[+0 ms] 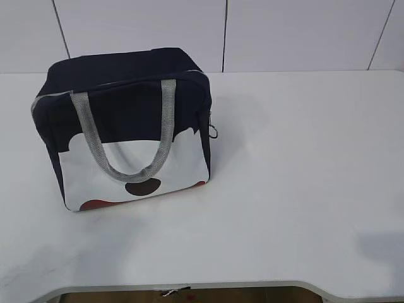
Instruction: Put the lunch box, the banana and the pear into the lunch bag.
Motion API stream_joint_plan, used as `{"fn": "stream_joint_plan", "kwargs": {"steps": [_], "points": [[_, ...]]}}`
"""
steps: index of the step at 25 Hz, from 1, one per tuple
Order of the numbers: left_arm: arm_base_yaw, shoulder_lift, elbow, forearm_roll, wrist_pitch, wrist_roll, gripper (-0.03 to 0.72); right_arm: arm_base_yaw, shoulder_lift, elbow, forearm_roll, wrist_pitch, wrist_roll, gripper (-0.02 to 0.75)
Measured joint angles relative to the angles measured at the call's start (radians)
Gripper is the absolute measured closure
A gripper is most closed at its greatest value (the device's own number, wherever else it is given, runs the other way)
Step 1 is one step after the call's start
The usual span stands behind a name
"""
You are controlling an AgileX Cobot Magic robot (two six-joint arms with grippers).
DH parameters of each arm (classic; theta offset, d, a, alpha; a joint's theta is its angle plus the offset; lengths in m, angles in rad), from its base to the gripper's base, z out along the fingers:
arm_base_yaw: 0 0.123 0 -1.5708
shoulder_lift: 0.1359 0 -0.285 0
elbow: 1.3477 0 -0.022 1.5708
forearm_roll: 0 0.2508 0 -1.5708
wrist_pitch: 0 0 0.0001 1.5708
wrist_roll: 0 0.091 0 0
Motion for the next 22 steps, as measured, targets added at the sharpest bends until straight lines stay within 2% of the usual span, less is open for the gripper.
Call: {"fn": "stream_joint_plan", "kwargs": {"steps": [7,15,22], "points": [[0.0,0.0,0.0,0.0,0.0,0.0,0.267,0.0,0.0,0.0,0.0,0.0,0.0,0.5],[0.0,0.0,0.0,0.002,0.0,0.0,0.3,0.0,0.0,0.0,0.0,0.0,0.0,0.5],[0.0,0.0,0.0,-0.041,0.0,0.0,0.318,0.0,0.0,0.0,0.0,0.0,0.0,0.5]]}}
